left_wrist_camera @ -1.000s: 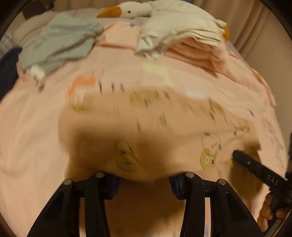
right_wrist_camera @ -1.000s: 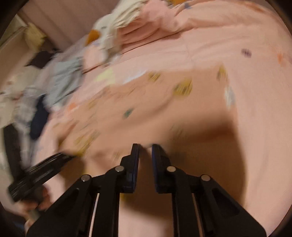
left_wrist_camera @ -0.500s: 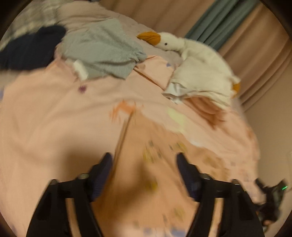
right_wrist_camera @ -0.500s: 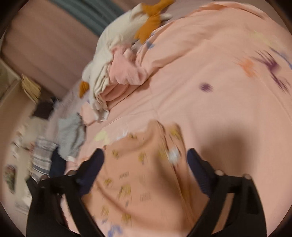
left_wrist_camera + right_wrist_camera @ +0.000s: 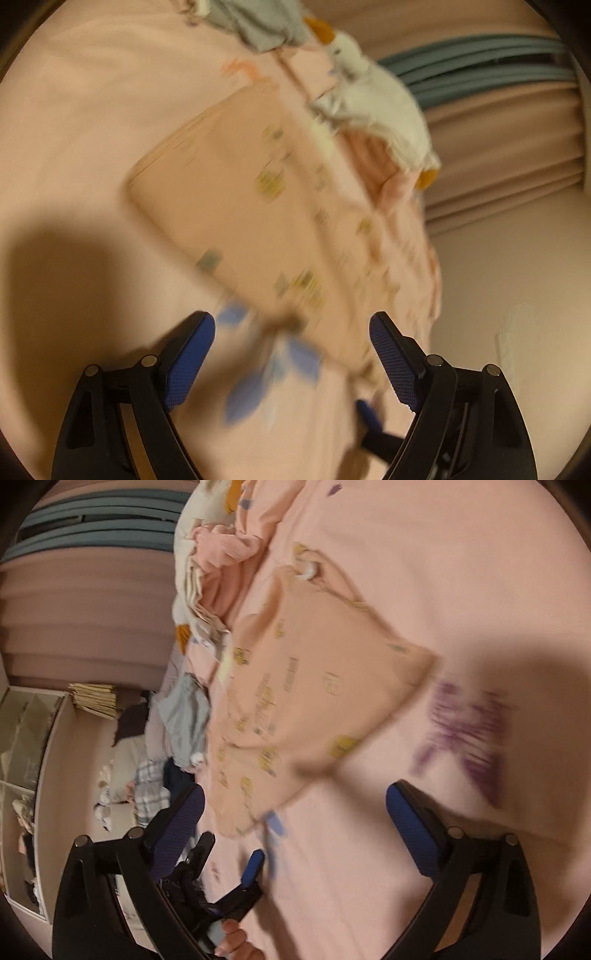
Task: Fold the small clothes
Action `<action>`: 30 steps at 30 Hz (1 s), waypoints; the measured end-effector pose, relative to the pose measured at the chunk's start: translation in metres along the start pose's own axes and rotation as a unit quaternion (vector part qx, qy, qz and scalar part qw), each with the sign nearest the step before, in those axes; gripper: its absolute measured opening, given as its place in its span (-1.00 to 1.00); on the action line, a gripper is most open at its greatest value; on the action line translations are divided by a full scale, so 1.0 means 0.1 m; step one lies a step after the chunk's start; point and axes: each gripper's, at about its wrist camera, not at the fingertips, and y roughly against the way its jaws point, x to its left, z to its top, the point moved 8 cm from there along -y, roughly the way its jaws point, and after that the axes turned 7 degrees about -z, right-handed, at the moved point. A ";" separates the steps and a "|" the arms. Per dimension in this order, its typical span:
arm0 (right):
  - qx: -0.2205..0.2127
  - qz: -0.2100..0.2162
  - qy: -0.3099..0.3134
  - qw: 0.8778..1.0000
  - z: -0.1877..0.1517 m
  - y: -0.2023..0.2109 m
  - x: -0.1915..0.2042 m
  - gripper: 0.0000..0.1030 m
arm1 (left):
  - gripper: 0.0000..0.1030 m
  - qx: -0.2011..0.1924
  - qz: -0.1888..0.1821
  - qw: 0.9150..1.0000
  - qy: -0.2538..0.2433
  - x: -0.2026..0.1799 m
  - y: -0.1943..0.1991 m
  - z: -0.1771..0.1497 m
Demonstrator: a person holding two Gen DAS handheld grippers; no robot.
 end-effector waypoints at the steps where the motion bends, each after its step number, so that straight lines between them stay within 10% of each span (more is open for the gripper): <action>1: 0.004 0.009 -0.005 1.000 0.04 -0.09 0.06 0.87 | 0.64 0.002 -0.005 1.000 0.001 0.00 -0.08 0.06; 9: -0.045 0.015 -0.037 0.998 0.64 -0.60 0.32 0.43 | 0.61 -0.044 -0.015 0.997 0.062 -0.03 -0.53 0.59; 12: -0.050 -0.040 -0.010 0.998 0.74 -0.73 0.24 -0.61 | -0.61 -0.065 0.049 0.996 0.030 0.04 -0.45 0.62; 13: -0.049 -0.052 -0.003 0.997 0.74 -0.75 0.20 -0.70 | -0.62 -0.060 0.074 0.995 0.014 0.08 -0.45 0.62; 18: -0.045 -0.019 0.012 0.999 0.73 -0.69 0.22 -0.74 | -0.73 -0.069 0.123 0.987 -0.079 -0.08 -0.28 0.50; 23: -0.033 -0.023 0.000 0.999 0.67 -0.56 0.16 -0.69 | -0.73 -0.075 0.087 0.992 -0.049 -0.19 0.29 0.45; 27: -0.046 -0.030 0.017 0.998 0.56 -0.19 0.14 -0.64 | -0.73 -0.117 0.148 0.980 -0.067 -0.09 0.84 0.52; 30: -0.063 -0.057 0.033 0.996 0.51 0.05 0.12 -0.19 | -0.58 -0.078 0.152 0.984 -0.040 0.15 0.82 0.47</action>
